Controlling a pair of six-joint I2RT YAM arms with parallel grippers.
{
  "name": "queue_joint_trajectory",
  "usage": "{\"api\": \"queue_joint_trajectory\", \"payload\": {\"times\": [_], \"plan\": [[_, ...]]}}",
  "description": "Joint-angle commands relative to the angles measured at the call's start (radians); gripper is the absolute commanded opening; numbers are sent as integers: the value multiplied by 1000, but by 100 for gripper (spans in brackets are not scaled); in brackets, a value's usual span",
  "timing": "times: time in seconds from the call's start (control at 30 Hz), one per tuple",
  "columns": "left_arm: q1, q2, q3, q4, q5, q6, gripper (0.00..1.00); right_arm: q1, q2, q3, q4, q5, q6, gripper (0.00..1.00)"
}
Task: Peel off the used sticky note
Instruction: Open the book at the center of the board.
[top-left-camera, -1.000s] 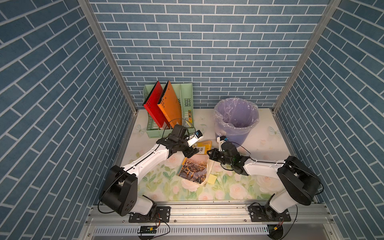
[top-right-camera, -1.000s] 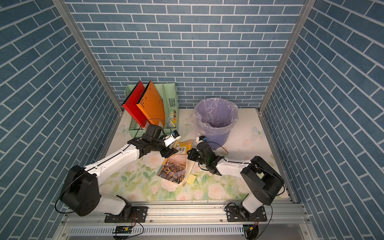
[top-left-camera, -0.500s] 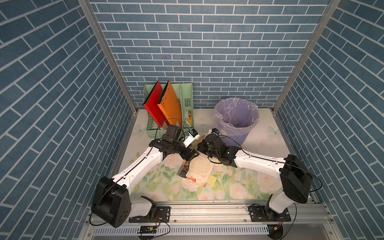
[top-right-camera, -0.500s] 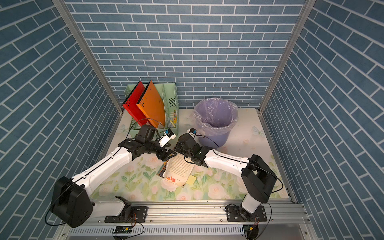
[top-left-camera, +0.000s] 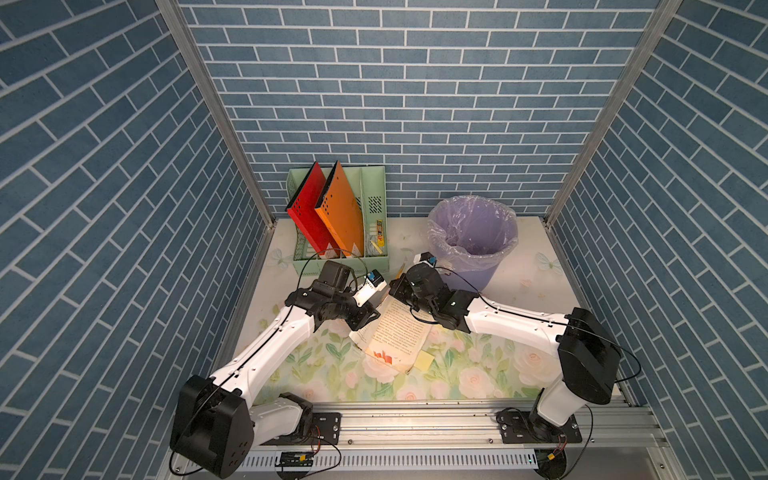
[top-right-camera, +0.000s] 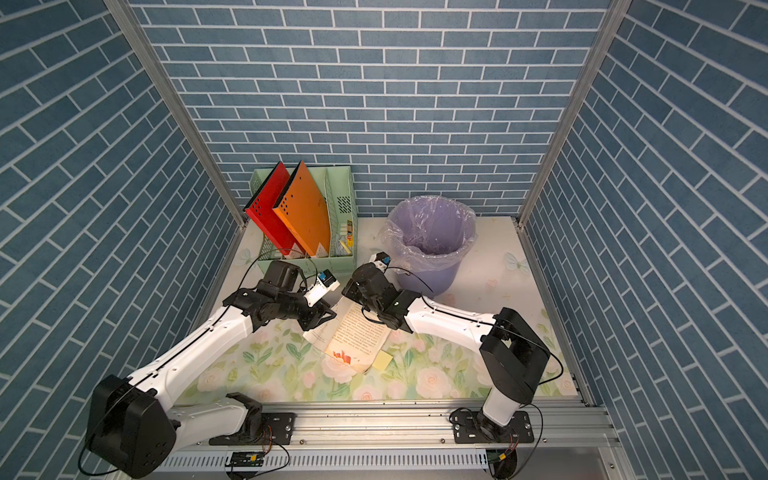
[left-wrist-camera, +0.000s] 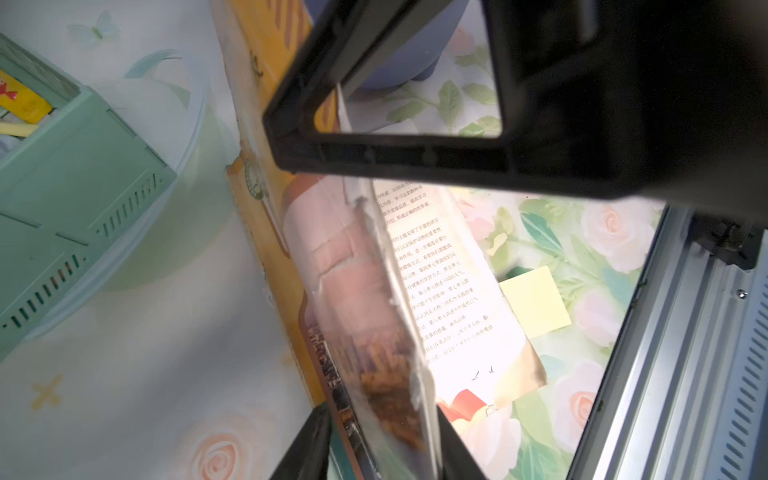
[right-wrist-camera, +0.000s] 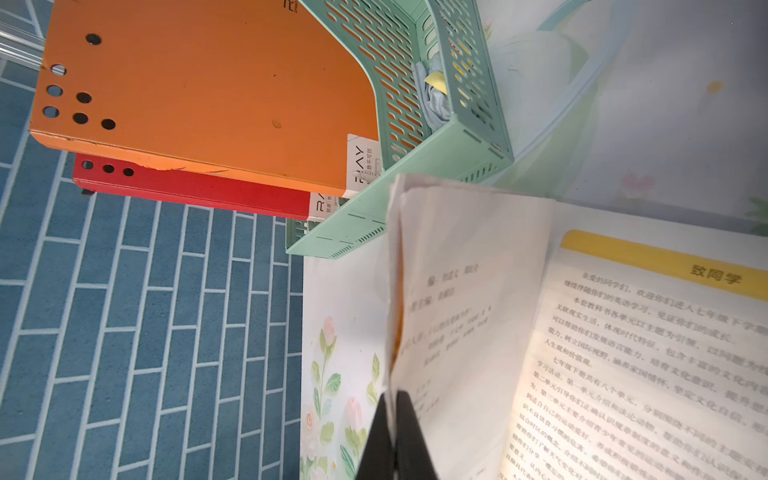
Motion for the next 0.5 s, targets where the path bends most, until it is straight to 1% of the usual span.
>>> {"api": "queue_joint_trajectory", "payload": {"times": [0.0,0.07,0.1,0.17,0.2,0.27,0.3,0.37,0.4,0.43,0.47], "plan": [[9,-4,-5,6,-94,36,19,4,-15,7,35,15,-36,4],[18,-9,-11,18,-146,47,5,4,-36,-14,35,18,-52,20],[24,-11,-18,26,-173,54,3,4,-52,-31,35,20,-57,29],[43,-14,-35,46,-219,68,2,3,-89,-73,33,28,-70,47],[56,-13,-44,55,-232,79,2,1,-107,-96,31,39,-77,59],[91,-14,-62,74,-257,101,2,-5,-163,-153,31,53,-86,74],[109,-13,-74,93,-279,114,3,-11,-187,-185,30,56,-87,77],[138,-8,-106,151,-354,142,16,-32,-236,-251,36,56,-85,82],[147,-2,-123,190,-399,163,30,-45,-259,-284,38,51,-82,83],[153,2,-142,241,-448,179,49,-59,-278,-318,46,42,-79,83],[154,9,-157,300,-499,190,57,-76,-294,-348,56,31,-77,84]]}}
